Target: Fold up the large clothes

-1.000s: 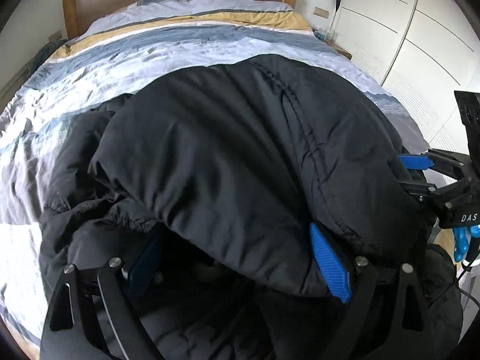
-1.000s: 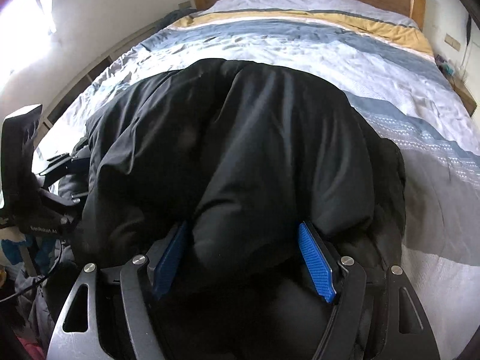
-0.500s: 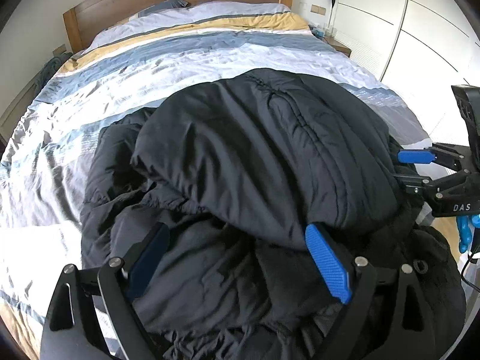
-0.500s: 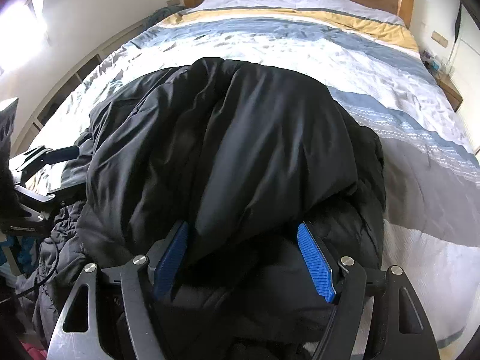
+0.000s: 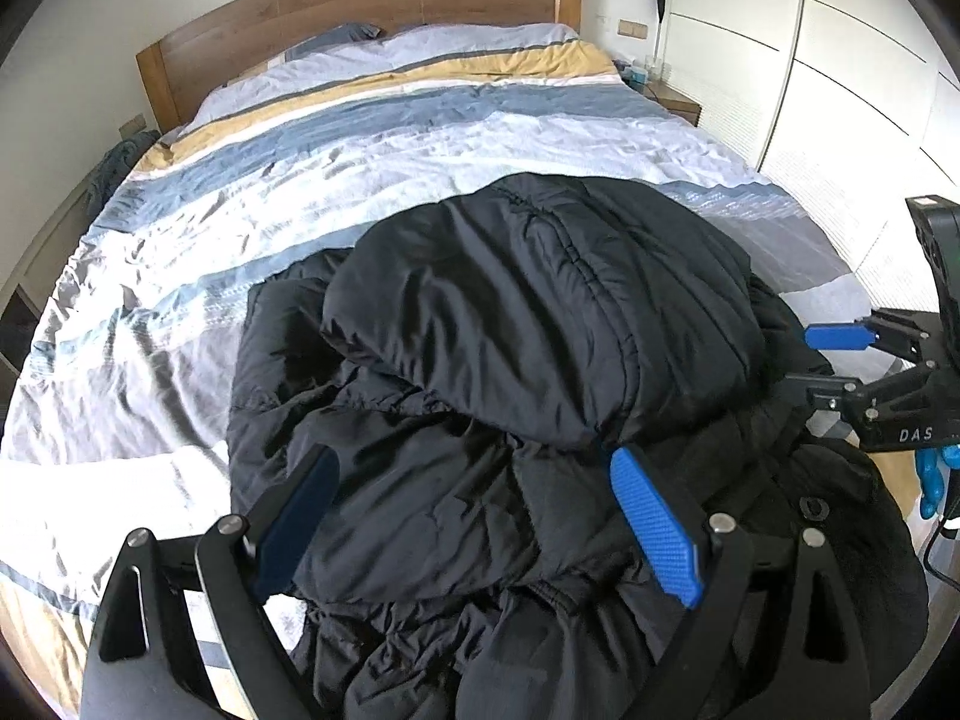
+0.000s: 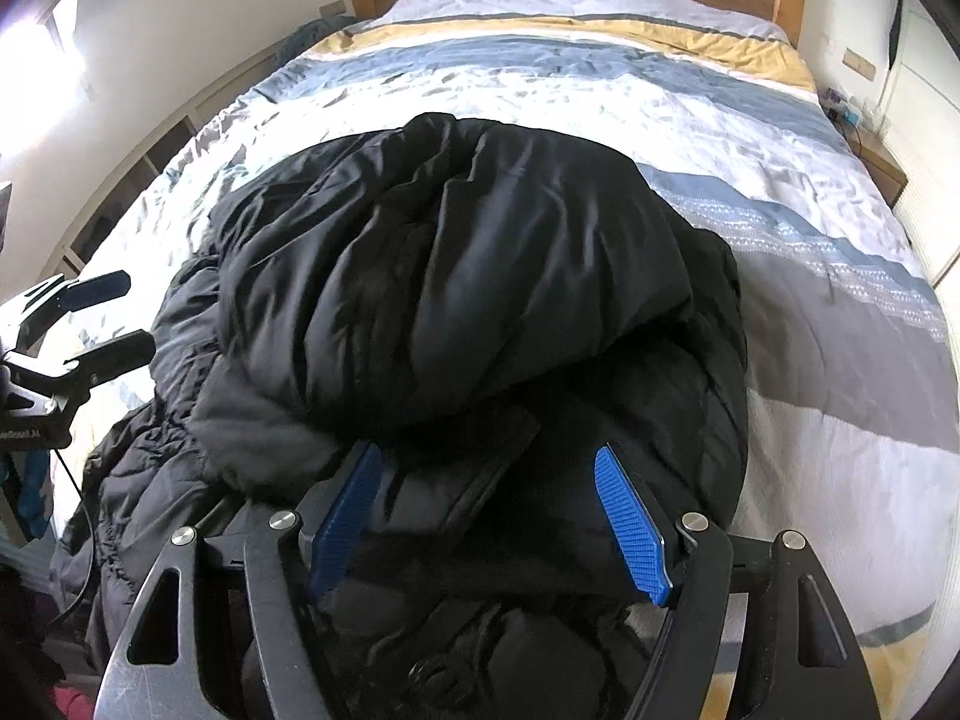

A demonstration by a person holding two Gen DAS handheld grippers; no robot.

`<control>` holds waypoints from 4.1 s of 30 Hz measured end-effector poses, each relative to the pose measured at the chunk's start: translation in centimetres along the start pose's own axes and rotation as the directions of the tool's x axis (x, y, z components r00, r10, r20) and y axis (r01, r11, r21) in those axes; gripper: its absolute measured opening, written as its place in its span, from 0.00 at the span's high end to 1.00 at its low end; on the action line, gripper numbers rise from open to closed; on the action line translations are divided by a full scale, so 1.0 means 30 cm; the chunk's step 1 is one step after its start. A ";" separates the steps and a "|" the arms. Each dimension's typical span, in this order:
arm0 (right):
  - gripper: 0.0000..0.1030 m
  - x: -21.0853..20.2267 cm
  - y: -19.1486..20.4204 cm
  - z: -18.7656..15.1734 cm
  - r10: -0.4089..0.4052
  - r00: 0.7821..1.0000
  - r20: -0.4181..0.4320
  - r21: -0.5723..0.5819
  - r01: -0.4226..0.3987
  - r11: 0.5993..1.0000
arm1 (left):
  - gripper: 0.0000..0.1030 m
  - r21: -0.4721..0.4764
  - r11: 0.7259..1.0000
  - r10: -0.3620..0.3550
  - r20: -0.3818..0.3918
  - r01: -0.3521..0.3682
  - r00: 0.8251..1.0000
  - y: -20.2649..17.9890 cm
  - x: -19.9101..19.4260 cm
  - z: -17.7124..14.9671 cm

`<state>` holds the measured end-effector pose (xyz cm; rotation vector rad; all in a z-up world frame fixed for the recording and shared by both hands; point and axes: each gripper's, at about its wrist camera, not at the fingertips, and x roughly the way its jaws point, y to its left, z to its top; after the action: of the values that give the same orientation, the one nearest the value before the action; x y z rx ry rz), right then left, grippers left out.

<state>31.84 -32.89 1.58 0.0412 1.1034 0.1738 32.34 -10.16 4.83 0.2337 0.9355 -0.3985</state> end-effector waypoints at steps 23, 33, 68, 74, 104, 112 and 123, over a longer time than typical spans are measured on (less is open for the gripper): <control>0.29 -0.228 -0.024 -0.071 -0.040 0.999 0.024 0.059 0.039 0.997 | 0.10 -0.089 0.996 -0.026 -0.043 0.022 0.999 0.132 -0.160 -0.081; 0.27 -0.364 -0.068 -0.083 -0.062 0.995 0.078 0.135 0.051 0.990 | 0.10 -0.125 0.992 0.013 -0.080 -0.023 0.997 0.256 -0.273 -0.104; 0.22 -0.626 -0.271 -0.516 -0.120 0.993 -0.002 0.373 0.112 0.921 | 0.10 -0.408 0.894 0.107 -0.208 -0.185 0.972 0.581 -0.497 -0.599; 0.20 -0.505 -0.281 -0.674 -0.074 0.992 -0.099 0.422 0.109 0.900 | 0.10 -0.430 0.879 0.077 -0.299 -0.206 0.951 0.565 -0.395 -0.722; 0.63 -0.165 -0.249 -1.074 0.282 0.906 -0.316 0.524 -0.081 0.848 | 0.52 -0.630 0.776 -0.306 -0.375 0.002 0.875 0.416 -0.187 -1.104; 0.90 -0.261 -0.204 -1.009 0.329 0.892 -0.310 0.489 -0.148 0.860 | 0.89 -0.632 0.773 -0.364 -0.369 0.057 0.855 0.371 -0.266 -1.024; 0.92 -0.422 -0.210 -0.813 0.308 0.935 -0.178 0.471 -0.194 0.860 | 0.92 -0.712 0.692 -0.375 -0.211 0.121 0.902 0.478 -0.361 -0.868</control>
<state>5.31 -42.43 1.00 0.5978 1.3703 0.1599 13.70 14.75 -0.97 -0.5447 1.4117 -0.2375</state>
